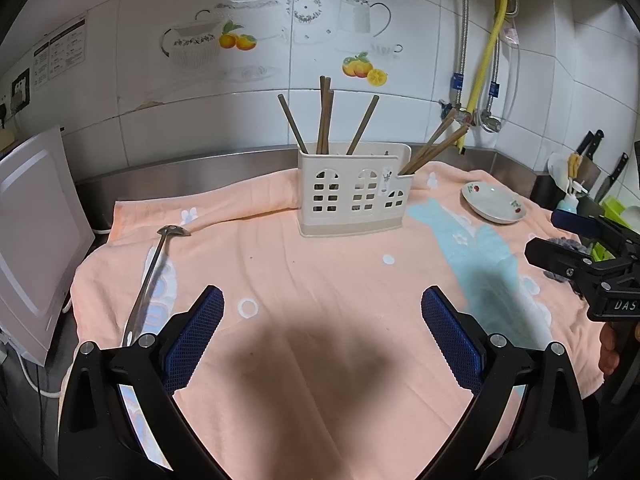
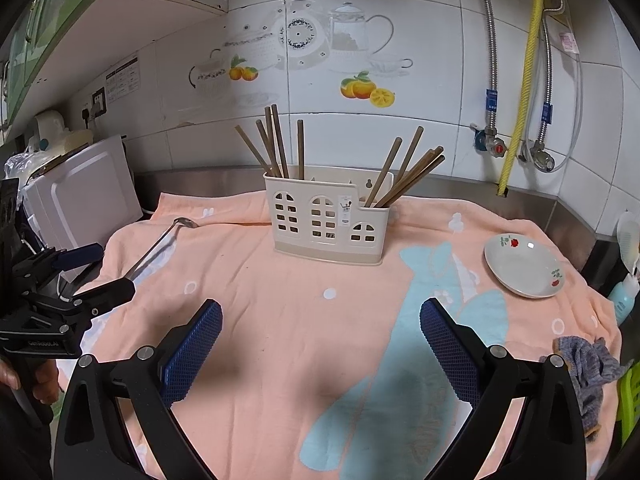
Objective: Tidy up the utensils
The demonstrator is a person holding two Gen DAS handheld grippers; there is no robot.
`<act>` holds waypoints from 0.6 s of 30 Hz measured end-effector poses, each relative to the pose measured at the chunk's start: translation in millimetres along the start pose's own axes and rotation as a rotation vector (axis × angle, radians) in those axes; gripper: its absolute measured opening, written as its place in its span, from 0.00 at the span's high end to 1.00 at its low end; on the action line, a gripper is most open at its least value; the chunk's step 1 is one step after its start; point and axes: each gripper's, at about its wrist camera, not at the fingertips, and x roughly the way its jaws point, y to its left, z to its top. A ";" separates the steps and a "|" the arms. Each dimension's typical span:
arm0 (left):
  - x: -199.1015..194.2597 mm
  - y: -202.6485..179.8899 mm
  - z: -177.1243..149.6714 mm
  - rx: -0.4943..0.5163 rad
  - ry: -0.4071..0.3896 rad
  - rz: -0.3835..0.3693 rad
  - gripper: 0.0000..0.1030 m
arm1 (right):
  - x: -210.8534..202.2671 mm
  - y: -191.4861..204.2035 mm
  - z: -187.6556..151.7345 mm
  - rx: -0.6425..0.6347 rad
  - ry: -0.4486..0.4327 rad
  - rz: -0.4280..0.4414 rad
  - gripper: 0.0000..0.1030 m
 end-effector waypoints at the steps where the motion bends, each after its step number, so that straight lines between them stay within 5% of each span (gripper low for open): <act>1: 0.0 -0.4 -0.3 0.000 0.001 -0.002 0.05 | 0.4 0.3 0.1 0.000 0.000 0.001 0.07; 18: 1.4 0.6 -0.2 -0.008 0.002 0.004 0.05 | 4.7 2.6 -2.1 -0.002 0.009 0.011 0.07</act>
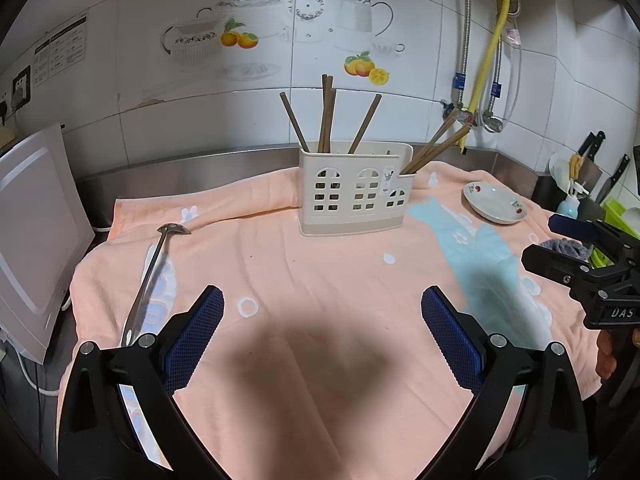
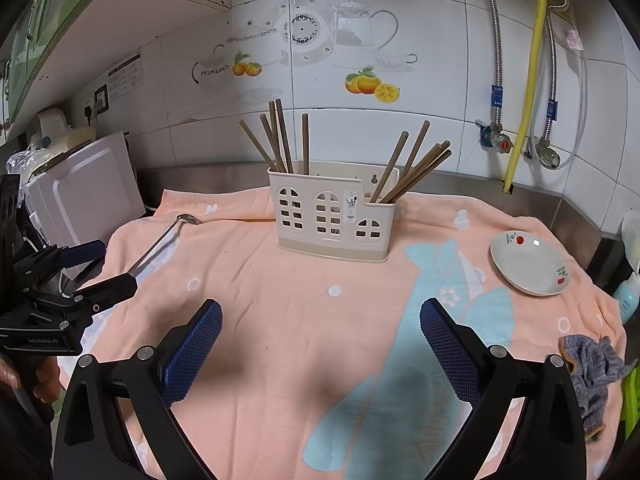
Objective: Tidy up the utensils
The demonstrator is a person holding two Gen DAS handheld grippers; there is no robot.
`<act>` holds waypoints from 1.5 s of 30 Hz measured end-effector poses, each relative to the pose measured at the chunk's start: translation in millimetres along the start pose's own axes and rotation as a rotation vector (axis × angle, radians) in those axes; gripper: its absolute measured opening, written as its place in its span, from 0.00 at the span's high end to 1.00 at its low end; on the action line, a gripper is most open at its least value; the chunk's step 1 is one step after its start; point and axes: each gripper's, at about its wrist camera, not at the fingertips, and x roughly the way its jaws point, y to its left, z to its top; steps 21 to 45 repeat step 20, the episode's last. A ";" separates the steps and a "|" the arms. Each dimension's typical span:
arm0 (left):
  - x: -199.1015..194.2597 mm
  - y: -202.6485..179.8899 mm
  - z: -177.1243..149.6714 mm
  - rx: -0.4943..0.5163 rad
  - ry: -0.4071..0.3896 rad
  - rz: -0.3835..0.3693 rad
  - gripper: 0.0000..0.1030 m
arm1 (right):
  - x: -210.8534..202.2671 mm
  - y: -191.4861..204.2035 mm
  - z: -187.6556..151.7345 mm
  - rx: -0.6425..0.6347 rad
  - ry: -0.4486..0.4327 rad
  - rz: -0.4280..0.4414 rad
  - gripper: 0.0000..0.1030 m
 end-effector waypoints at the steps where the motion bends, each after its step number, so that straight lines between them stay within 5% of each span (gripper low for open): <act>1: -0.2 0.4 0.0 -0.004 -0.002 0.000 0.05 | -0.1 -0.1 0.0 0.000 0.000 0.001 0.07; 45: -8.2 11.4 6.0 -0.023 -0.026 0.035 0.05 | 0.0 -2.4 -3.6 -0.001 0.004 0.000 0.07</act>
